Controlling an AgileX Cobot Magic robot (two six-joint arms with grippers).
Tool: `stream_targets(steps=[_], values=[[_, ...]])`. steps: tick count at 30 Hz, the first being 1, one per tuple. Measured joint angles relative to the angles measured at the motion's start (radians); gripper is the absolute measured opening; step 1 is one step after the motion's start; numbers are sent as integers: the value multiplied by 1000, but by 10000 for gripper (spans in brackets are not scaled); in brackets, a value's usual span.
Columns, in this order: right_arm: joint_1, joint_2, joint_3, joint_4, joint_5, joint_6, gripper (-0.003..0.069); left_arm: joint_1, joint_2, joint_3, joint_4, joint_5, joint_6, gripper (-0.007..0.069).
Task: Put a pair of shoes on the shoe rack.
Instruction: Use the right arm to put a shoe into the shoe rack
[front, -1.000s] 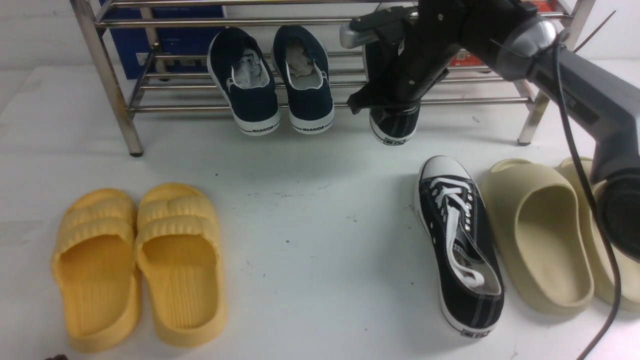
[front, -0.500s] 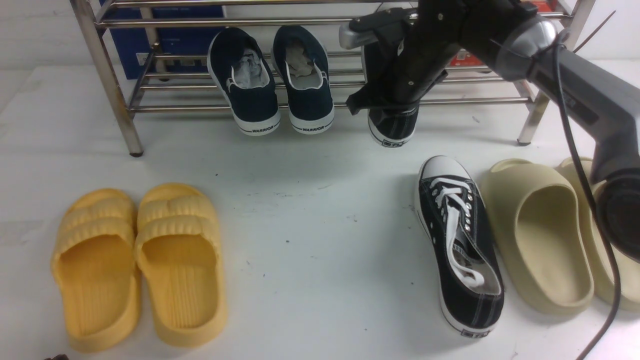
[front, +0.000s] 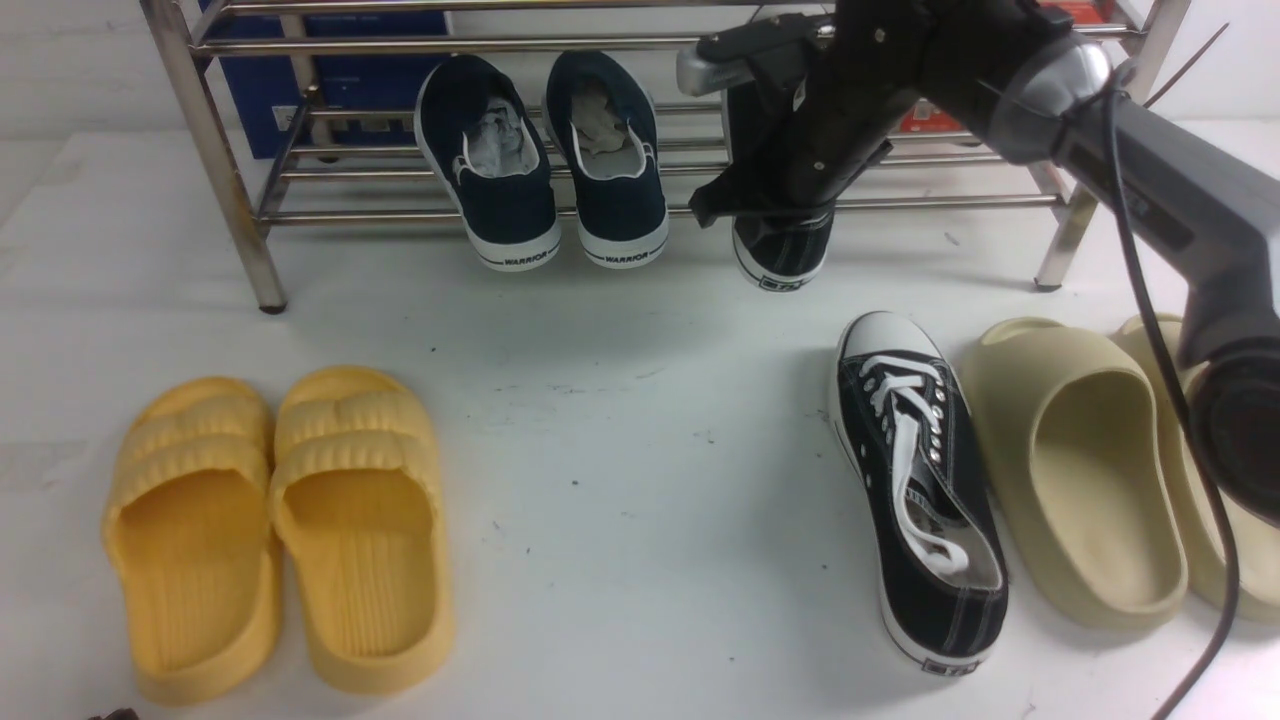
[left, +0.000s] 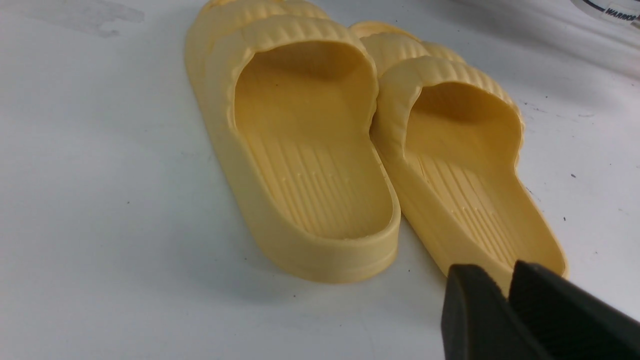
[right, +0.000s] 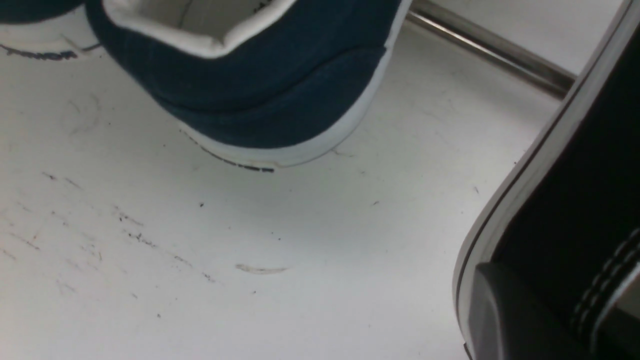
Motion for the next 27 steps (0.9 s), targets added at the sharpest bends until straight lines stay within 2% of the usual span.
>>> stream_targets(steps=[27], values=[[0,38,-1,0,-79,0,31,0,0,0,0,0,0,143]])
